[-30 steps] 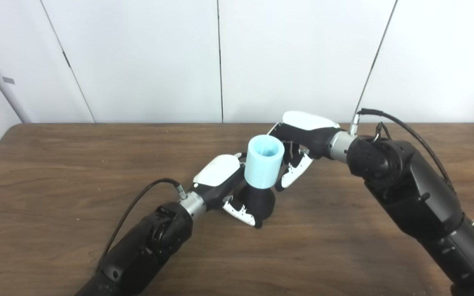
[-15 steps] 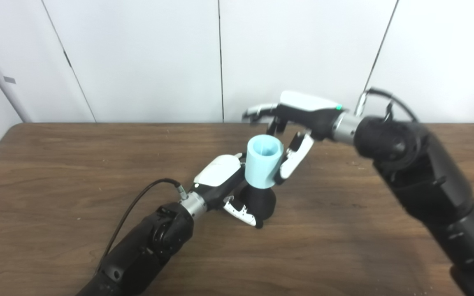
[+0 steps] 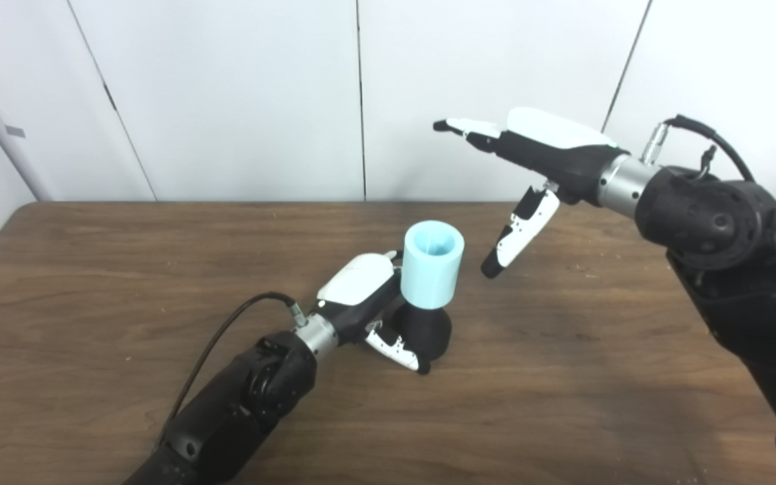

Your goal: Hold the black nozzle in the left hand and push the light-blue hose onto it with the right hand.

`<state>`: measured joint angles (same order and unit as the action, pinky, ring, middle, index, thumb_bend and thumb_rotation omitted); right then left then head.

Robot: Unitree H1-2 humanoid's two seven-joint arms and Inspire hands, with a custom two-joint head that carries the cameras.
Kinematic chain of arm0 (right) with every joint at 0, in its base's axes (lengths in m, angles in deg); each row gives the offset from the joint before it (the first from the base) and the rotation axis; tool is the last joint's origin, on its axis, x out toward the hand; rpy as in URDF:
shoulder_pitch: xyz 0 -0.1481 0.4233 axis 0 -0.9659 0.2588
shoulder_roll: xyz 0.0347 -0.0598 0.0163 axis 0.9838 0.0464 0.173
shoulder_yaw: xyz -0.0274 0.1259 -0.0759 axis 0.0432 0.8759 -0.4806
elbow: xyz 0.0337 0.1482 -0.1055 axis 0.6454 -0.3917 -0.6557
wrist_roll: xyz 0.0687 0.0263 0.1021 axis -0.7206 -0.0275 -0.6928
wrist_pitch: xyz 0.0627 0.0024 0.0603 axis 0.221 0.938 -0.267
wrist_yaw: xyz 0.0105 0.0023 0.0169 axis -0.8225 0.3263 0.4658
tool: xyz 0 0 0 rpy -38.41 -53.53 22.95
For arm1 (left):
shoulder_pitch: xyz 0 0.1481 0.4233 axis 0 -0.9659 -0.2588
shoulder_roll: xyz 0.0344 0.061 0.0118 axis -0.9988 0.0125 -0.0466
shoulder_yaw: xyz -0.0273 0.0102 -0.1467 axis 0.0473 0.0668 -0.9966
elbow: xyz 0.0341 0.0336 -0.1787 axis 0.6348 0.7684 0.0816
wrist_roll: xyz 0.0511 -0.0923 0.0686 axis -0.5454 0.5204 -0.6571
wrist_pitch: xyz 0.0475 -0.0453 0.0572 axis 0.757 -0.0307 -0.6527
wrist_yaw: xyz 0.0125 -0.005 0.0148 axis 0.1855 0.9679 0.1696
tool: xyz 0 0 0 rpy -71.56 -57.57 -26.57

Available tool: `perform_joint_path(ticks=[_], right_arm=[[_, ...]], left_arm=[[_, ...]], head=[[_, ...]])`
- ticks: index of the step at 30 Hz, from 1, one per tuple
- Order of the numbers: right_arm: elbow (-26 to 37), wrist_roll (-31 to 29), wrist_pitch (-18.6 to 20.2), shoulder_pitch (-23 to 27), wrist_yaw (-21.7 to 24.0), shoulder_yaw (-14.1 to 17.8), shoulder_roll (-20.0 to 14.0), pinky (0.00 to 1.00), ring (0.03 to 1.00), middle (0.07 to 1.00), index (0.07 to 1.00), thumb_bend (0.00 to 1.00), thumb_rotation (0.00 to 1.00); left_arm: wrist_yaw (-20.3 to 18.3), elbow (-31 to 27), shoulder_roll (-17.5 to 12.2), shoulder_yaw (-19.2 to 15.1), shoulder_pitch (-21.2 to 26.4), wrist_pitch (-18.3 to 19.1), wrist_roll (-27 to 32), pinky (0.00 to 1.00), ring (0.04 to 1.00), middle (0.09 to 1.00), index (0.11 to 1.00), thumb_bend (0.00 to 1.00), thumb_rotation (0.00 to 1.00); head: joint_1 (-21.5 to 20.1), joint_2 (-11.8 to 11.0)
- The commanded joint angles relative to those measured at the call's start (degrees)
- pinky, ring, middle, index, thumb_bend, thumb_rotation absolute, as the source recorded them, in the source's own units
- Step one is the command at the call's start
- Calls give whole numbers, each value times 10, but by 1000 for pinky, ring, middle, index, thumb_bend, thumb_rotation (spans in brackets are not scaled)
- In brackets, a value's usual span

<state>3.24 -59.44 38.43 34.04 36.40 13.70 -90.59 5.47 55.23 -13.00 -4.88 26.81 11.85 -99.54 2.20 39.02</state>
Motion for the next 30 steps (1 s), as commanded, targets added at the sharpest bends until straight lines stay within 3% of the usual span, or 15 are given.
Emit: perform_joint_path(ticks=[1, 6, 13, 17, 22, 30], right_arm=[[25, -20, 1, 11, 4, 14, -16, 940, 1000, 1000, 1000, 1000, 298], [45, -81, -22, -8, 23, 14, -23, 982, 1000, 1000, 1000, 1000, 334], [49, -82, -78, -28, 19, -8, -30, 1000, 1000, 1000, 1000, 965, 621], [47, -68, -97, -27, 25, -24, -35, 1000, 1000, 1000, 1000, 937, 712], [49, -55, -97, -25, 36, -37, -34, 1000, 1000, 1000, 1000, 923, 771], [51, -49, -89, -30, 40, -43, -25, 1000, 1000, 1000, 1000, 920, 781]], left_arm=[[-55, 29, -1, 28, -25, 1, -26, 979, 607, 483, 483, 526, 0], [-58, 29, 0, 29, -23, 5, -27, 979, 607, 489, 480, 526, 0], [-60, 24, -2, 28, -24, 6, -28, 980, 609, 504, 471, 525, 0], [-60, 21, -3, 28, -25, 12, -32, 980, 609, 508, 469, 524, 0], [-62, 19, -4, 28, -25, 9, -29, 980, 611, 514, 465, 523, 0], [-61, 20, -2, 29, -23, 9, -30, 980, 620, 518, 463, 523, 0]], head=[[1, 1], [1, 2], [2, 4], [2, 4], [2, 4], [1, 7]])
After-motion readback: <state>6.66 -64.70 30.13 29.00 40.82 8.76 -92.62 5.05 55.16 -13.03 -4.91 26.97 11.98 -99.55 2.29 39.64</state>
